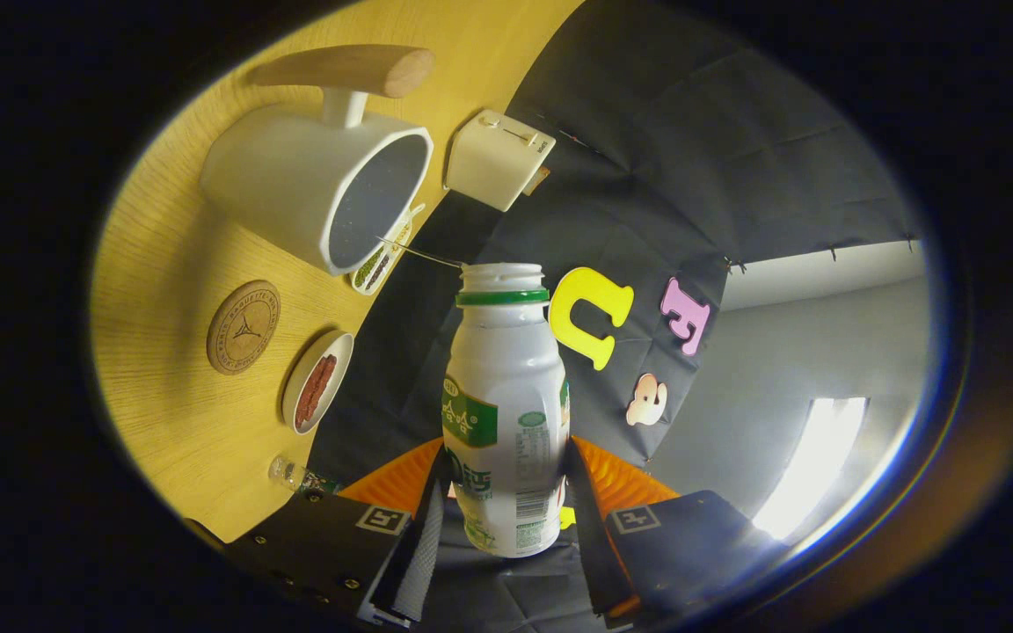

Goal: Take the bottle from table, then pour the juice into the cup, finally place the bottle on the coaster

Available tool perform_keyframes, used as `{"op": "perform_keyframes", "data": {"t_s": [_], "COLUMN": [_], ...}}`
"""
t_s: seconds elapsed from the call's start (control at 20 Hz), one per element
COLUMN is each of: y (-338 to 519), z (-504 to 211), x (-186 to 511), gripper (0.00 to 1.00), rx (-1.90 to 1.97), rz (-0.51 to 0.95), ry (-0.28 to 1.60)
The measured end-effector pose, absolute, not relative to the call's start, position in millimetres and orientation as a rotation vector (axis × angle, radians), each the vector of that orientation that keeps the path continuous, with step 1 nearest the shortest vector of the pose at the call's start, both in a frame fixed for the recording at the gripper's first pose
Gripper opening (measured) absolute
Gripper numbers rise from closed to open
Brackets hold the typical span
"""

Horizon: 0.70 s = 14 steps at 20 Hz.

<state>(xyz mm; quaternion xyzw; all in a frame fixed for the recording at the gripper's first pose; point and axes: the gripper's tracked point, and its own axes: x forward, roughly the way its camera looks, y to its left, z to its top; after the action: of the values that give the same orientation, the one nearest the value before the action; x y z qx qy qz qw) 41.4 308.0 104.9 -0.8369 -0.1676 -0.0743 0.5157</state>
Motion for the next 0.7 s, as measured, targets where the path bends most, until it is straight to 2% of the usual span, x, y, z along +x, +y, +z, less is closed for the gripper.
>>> {"op": "perform_keyframes", "data": {"t_s": [0.7], "y": [315.2], "z": [107.5], "x": [39.0], "gripper": [0.68], "rx": [-2.085], "rz": [-0.172], "ry": [-0.440]}}
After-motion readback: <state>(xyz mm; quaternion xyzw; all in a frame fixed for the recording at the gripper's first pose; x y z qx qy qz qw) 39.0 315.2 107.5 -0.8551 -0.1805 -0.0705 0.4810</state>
